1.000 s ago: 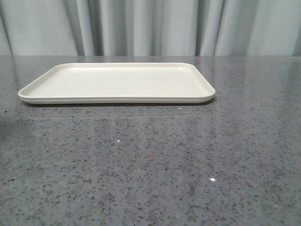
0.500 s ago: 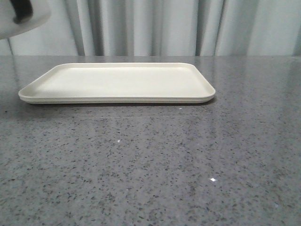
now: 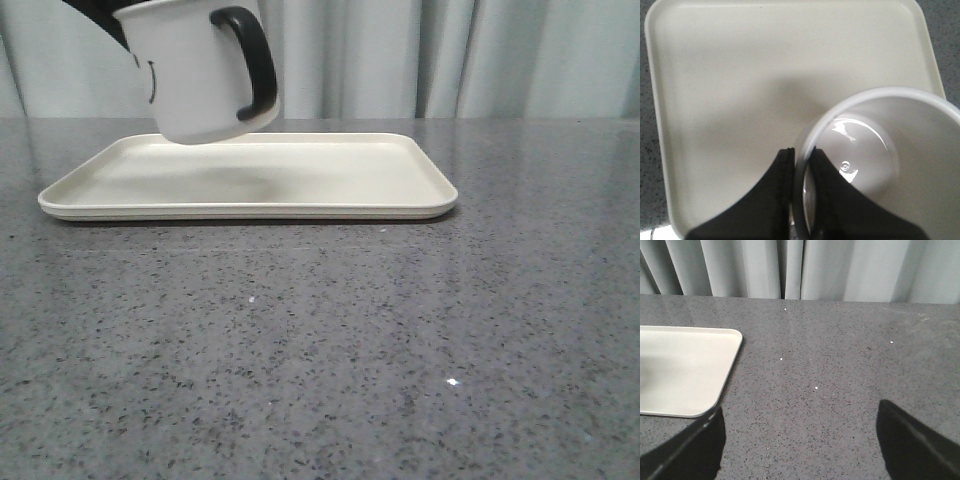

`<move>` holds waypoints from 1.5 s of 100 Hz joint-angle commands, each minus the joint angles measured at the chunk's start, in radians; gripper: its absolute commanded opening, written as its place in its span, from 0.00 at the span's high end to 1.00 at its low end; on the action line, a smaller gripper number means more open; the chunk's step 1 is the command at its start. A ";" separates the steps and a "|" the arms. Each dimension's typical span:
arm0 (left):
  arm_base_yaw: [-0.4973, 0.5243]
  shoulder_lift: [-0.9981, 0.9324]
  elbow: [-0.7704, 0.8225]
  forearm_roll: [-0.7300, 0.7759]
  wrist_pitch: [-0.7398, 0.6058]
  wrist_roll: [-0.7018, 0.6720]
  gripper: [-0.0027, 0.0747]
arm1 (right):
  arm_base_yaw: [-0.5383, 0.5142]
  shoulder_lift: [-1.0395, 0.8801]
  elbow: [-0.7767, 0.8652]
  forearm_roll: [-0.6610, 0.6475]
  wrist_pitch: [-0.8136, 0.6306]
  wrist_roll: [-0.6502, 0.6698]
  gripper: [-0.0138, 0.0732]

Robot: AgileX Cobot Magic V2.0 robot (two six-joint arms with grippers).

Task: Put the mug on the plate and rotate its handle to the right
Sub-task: 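Lift the white mug with the left gripper and carry it over the tray, then lower the mug onto the tray and open the left gripper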

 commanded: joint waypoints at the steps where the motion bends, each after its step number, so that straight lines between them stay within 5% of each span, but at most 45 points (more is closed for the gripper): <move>1: -0.039 0.003 -0.078 0.024 -0.052 -0.056 0.99 | -0.004 0.017 -0.031 0.001 -0.080 -0.006 0.14; 37: -0.110 0.100 -0.153 0.108 -0.034 -0.143 0.99 | -0.004 0.017 -0.031 0.001 -0.078 -0.006 0.14; 150: -0.110 0.116 -0.153 0.166 -0.037 -0.147 0.99 | -0.004 0.017 -0.031 0.001 -0.078 -0.006 0.14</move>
